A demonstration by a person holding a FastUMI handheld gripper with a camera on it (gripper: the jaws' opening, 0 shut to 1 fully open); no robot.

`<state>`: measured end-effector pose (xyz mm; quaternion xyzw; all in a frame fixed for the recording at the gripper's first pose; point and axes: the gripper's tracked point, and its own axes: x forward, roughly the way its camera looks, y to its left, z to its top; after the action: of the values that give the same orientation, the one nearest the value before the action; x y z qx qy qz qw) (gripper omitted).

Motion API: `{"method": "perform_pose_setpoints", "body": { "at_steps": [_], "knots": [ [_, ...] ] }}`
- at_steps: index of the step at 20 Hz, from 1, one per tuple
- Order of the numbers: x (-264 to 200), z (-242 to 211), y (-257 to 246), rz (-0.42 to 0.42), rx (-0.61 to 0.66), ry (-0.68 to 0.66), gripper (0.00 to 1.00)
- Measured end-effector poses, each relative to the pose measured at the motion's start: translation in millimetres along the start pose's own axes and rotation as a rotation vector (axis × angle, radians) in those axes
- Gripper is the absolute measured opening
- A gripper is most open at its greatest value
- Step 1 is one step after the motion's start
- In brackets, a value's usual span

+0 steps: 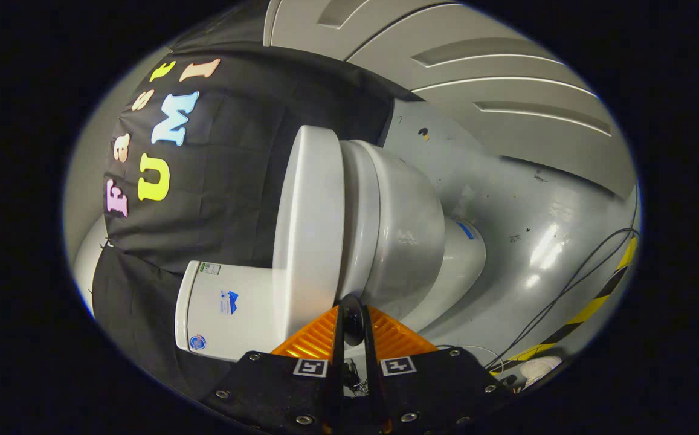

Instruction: Open the toilet lid.

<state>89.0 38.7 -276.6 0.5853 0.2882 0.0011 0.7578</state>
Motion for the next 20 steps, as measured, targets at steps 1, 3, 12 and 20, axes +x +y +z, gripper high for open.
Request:
{"method": "perform_pose_setpoints", "body": {
  "at_steps": [1, 3, 12, 20],
  "knots": [
    [-0.3, 3.2, 0.5, 0.011, 0.024, -0.005, 0.16],
    [-2.2, 3.6, 6.4, 0.031, 0.042, -0.024, 0.07],
    [-13.5, 5.4, 32.3, -0.03, -0.097, -0.089, 0.0],
    [-31.2, 9.5, 86.0, -0.08, -0.311, -0.169, 0.0]
  ]
}}
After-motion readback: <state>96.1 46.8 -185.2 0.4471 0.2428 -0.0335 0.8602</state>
